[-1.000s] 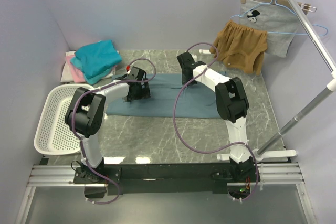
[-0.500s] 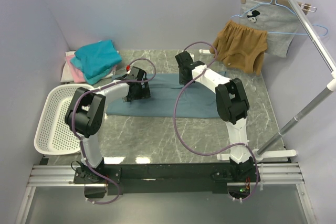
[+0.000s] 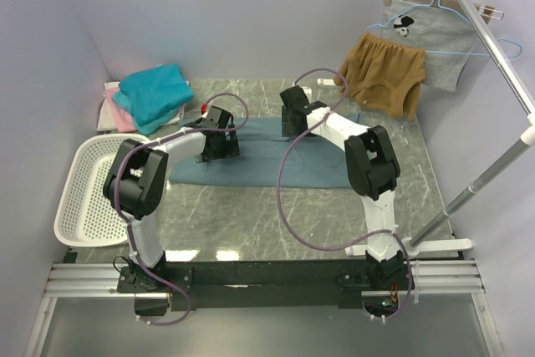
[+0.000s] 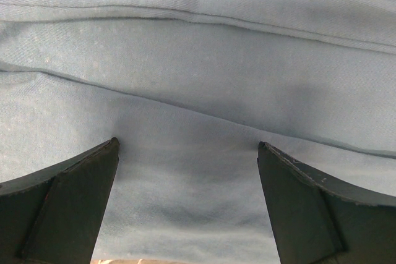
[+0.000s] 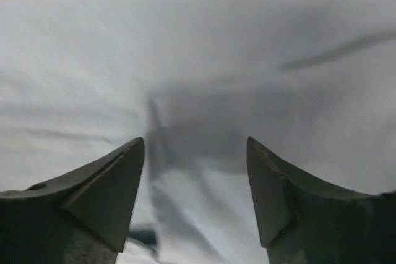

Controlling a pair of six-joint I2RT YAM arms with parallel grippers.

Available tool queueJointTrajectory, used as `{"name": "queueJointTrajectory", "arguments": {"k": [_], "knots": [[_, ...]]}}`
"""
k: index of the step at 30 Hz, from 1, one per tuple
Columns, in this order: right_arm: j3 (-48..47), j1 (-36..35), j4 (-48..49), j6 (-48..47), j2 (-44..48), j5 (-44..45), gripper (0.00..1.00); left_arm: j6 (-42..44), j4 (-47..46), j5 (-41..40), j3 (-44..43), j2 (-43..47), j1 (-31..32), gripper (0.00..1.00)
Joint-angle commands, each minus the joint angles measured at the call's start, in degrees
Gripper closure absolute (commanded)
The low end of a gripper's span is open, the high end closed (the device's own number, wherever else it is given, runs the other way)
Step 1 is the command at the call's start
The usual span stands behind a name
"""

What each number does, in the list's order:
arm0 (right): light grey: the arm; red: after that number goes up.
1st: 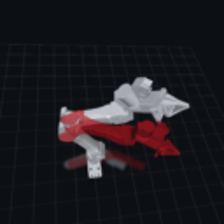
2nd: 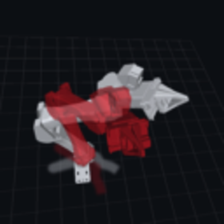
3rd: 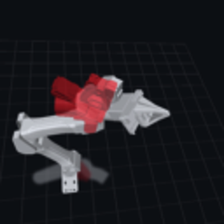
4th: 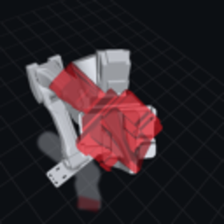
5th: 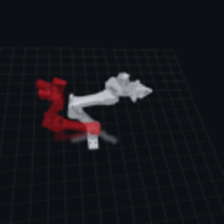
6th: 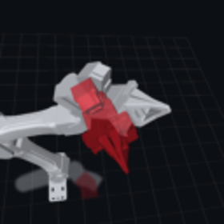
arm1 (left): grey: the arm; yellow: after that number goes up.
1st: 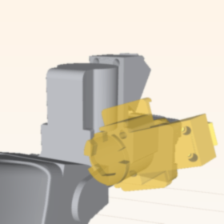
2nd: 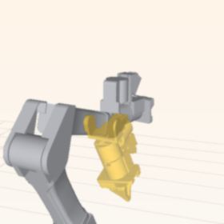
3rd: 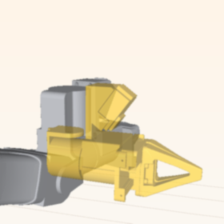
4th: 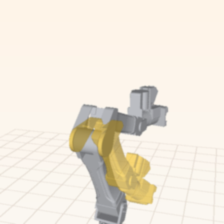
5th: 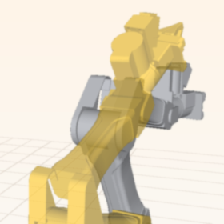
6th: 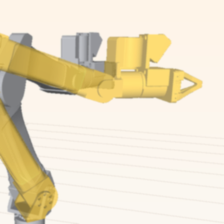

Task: Fold and stack the t-shirts
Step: Fold the other side of the tshirt into a rectangle, then rotate the tshirt 90 degrees

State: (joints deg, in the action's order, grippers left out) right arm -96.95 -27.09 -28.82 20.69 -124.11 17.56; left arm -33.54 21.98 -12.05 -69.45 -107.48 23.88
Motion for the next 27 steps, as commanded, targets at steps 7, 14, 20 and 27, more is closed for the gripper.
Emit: {"name": "queueJointTrajectory", "arguments": {"k": [7,14,20,27], "knots": [[12.1,7.8,4.0,2.5,10.9,1.6,0.23,1.0,-2.4,0.3,-2.6,2.8,0.3,0.01],[17.7,13.5,5.7,3.4,10.9,-7.5,0.23,2.3,-7.6,2.8,-5.4,0.6,0.3,0.01],[20.1,13.8,4.4,4.2,14.0,-12.4,0.23,2.9,-5.7,1.0,-10.2,-5.3,0.3,0.01],[21.7,13.8,2.8,4.6,13.6,-15.9,0.23,1.5,-0.7,2.7,-12.5,-10.5,0.4,0.01]]}}
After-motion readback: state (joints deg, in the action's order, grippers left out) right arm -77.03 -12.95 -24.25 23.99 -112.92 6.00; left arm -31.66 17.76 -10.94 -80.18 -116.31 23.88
